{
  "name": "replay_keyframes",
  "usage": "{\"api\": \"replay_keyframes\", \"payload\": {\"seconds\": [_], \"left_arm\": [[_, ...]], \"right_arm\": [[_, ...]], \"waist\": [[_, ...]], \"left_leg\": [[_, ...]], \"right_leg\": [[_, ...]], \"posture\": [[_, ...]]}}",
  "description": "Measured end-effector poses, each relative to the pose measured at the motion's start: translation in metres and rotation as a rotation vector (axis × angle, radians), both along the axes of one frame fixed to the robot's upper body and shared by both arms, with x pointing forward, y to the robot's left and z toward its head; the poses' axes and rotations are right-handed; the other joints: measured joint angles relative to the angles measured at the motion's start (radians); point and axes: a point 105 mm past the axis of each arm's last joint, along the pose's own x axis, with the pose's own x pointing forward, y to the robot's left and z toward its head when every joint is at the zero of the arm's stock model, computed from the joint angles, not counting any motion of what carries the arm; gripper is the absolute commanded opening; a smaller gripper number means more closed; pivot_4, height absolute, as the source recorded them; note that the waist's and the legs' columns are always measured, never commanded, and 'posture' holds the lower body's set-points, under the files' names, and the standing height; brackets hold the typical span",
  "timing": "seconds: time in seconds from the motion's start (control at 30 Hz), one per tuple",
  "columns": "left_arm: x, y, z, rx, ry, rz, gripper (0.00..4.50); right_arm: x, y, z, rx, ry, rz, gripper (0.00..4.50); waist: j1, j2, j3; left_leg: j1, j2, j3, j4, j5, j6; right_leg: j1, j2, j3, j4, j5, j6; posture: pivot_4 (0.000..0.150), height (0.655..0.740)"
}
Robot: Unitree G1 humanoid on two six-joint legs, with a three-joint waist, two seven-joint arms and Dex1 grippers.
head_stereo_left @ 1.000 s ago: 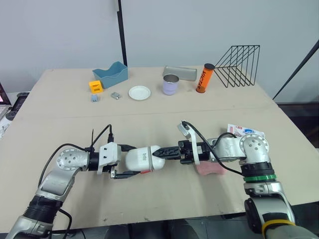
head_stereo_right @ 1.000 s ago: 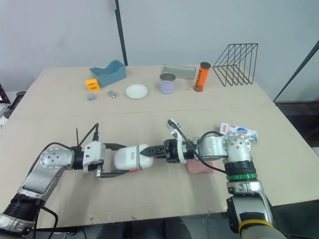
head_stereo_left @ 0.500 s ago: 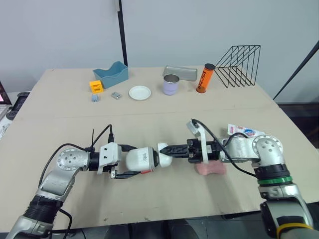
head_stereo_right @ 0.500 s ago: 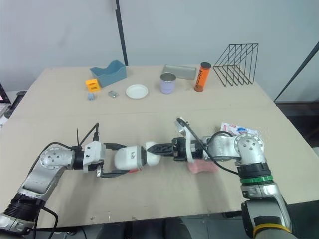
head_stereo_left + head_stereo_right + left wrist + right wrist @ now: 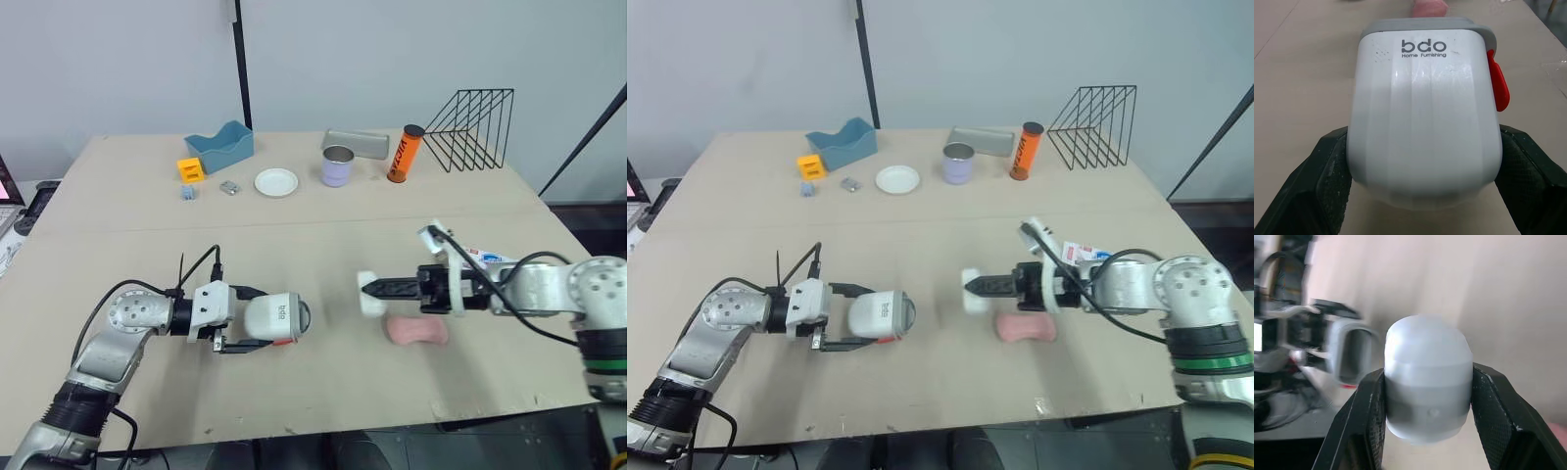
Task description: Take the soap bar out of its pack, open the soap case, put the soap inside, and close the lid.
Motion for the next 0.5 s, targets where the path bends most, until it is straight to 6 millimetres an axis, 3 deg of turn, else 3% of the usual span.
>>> {"api": "replay_keyframes", "payload": {"seconds": [0.37, 0.5], "left_arm": [[-0.001, -0.005, -0.002, -0.006, 0.0, -0.053, 3.5], [-0.002, -0.007, -0.007, -0.008, 0.013, -0.069, 3.5]], "right_arm": [[-0.021, -0.064, -0.002, -0.256, 0.047, -0.132, 1.93], [-0.022, -0.091, -0.015, -0.303, 0.106, -0.22, 1.93]], "waist": [[-0.004, 0.001, 0.0], [-0.004, 0.001, 0.0]], "left_leg": [[0.001, 0.0, 0.0, 0.0, 0.0, 0.0], [0.001, 0.0, 0.001, 0.0, 0.0, 0.0]], "right_leg": [[0.0, 0.0, 0.001, 0.0, 0.0, 0.0], [0.0, 0.0, 0.001, 0.0, 0.0, 0.001]], "posture": [[0.15, 0.7393], [0.15, 0.7393]]}}
